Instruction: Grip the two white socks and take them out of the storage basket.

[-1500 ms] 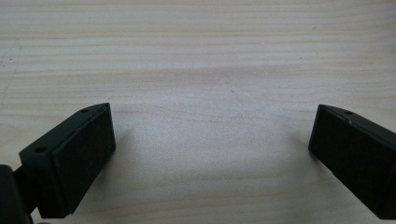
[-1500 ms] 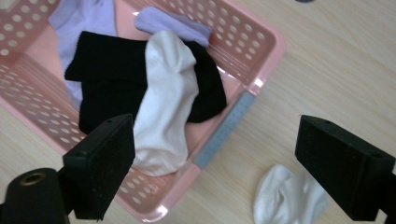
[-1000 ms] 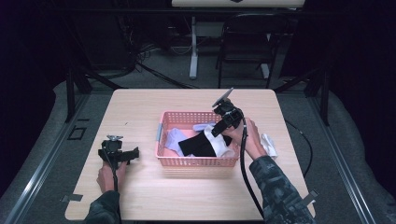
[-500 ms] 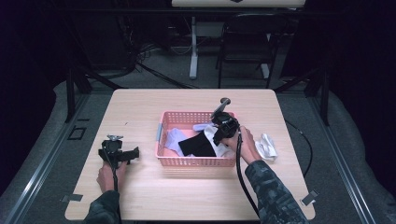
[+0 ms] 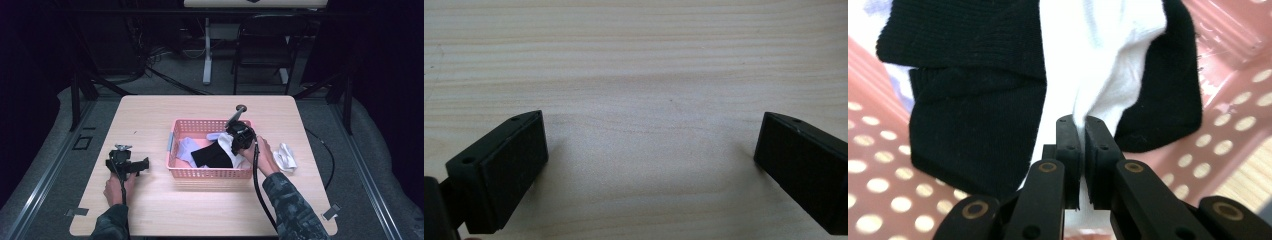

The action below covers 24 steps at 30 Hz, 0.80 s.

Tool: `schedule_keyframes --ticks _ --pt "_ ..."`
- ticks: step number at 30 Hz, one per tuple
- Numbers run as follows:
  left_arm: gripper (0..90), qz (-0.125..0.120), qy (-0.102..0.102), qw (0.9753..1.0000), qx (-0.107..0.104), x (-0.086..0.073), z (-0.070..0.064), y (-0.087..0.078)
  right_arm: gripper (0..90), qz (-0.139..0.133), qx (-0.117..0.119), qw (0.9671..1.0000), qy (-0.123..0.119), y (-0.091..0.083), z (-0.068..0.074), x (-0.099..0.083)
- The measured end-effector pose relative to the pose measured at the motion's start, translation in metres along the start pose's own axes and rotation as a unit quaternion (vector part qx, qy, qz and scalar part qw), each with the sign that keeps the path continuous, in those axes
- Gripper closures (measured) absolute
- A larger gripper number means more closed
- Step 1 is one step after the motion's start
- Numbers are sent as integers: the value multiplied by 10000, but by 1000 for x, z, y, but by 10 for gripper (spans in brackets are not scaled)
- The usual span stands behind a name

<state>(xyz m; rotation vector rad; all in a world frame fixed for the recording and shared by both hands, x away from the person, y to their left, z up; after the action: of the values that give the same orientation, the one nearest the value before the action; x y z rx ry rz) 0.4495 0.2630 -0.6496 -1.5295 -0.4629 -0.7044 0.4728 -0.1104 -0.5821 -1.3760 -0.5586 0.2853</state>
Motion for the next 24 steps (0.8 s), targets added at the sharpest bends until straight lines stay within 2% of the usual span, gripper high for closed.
schedule_keyframes --ticks 1,3,4,10,14,24 --pt "8 0 0 10000 0 0 0 0 865 -93 13 10000 12 -2 0 1" --pt "7 12 16 10000 0 0 0 0 866 -111 27 9999 -13 -6 0 1" --pt "8 13 17 10000 -1 0 0 0 866 -209 50 9997 92 -8 1 1" --pt "7 13 17 10000 -2 0 0 0 868 -386 126 9992 -60 -26 2 4" --pt "8 13 19 10000 -1 0 0 0 868 -562 149 9983 -23 -38 1 7" --pt "8 -3 -2 10000 2 0 0 0 868 -753 206 9969 -48 -57 2 11"
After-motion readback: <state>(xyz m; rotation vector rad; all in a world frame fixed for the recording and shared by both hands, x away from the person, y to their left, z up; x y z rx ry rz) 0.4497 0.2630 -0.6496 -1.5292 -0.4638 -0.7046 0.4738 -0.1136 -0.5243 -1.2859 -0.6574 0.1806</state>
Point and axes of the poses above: each handheld gripper's, and its own axes: y roughly forward along the jaws, x roughly out of its top, z roughly to its left, the point moved 8 cm from there along y, roughly forward along the jaws, and after that the axes turned 3 degrees about y, right-handed, at the moved point
